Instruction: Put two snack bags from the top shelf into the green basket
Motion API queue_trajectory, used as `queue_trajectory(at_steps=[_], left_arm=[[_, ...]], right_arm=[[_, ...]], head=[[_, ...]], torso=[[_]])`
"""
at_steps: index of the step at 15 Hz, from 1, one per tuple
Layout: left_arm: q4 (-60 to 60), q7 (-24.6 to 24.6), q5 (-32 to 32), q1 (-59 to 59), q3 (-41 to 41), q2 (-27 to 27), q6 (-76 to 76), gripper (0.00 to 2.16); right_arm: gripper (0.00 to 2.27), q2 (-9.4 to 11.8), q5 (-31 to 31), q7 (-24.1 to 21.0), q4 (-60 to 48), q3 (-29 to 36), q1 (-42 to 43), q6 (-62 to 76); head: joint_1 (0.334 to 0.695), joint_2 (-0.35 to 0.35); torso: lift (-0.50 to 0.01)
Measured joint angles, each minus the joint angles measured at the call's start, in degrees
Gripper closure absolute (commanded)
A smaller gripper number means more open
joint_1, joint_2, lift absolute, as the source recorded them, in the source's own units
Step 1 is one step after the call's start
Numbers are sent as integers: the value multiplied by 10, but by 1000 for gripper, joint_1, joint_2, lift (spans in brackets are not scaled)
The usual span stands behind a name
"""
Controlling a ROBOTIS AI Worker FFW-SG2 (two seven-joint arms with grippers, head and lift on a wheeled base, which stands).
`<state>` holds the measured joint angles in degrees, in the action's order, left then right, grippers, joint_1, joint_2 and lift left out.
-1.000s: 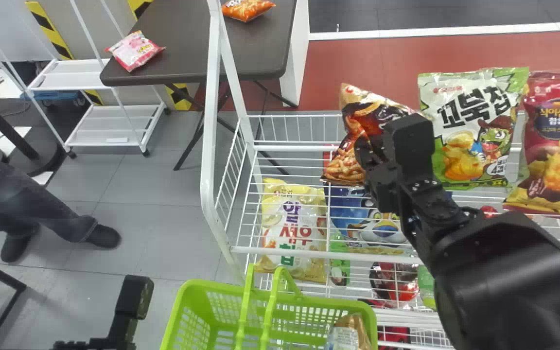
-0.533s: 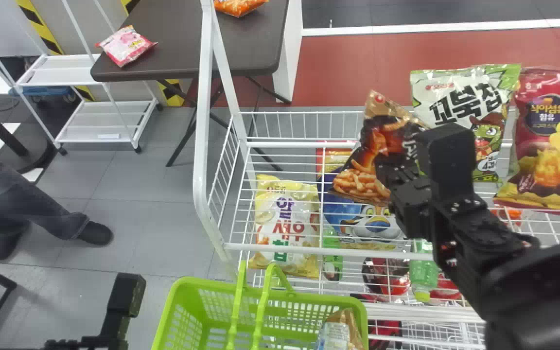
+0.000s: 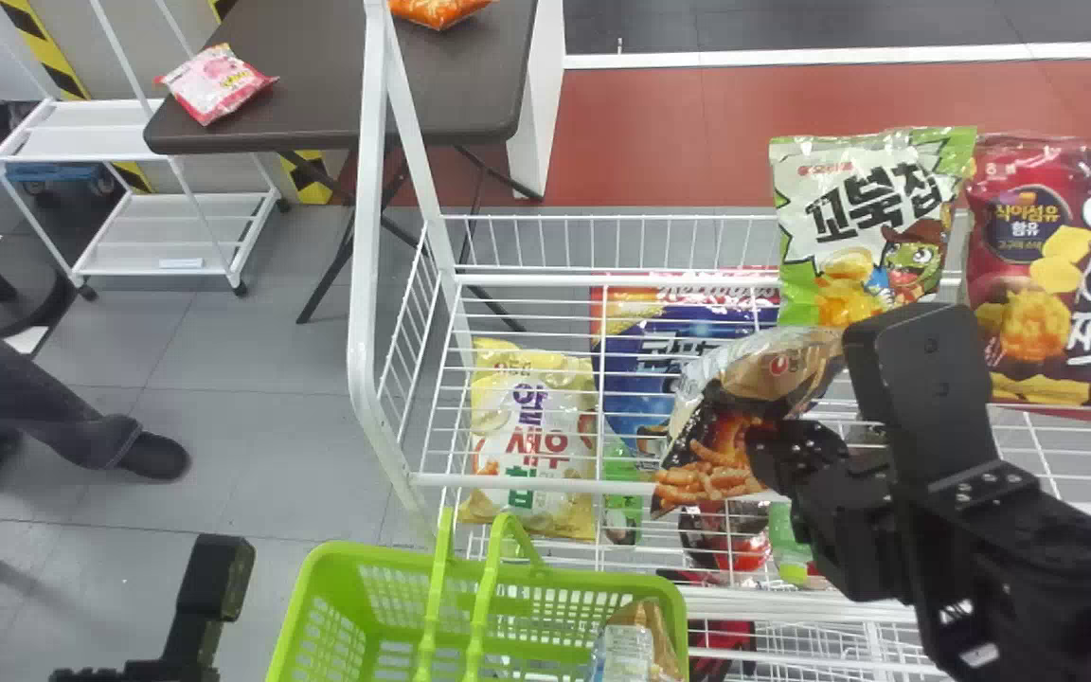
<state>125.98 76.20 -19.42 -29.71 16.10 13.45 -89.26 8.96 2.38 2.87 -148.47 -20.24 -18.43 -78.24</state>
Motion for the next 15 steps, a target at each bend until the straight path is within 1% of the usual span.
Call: queue_trajectory(at_steps=[3,4,7,8,12,15], left_arm=[[-3,0,0,0,0,0,0,2148],[-4,0,0,0,0,0,0,2148],[-4,0,0,0,0,-1,0,2148],[-4,-1,0,0,0,-1,0,2148],[-5,-4,0,0,2,-2,0,2148],[-5,-8,-1,1,2,-2,0,2148]], right_arm=[[2246,7,-17,12,-55,-7,-6,-97],[2246,9,-21,15,-71,-11,-9,-110],[2246,15,-41,23,-102,-28,-13,-117],[2246,15,-47,23,-104,-35,-14,-117],[2243,19,-69,24,-105,-59,-21,-117],[2243,25,-91,40,-98,-67,-33,-117]], head=[[695,116],[695,124],[695,176],[695,213],[695,279],[695,340]], torso=[[-1],[-1],[-1],[-1],[-1],[-1]])
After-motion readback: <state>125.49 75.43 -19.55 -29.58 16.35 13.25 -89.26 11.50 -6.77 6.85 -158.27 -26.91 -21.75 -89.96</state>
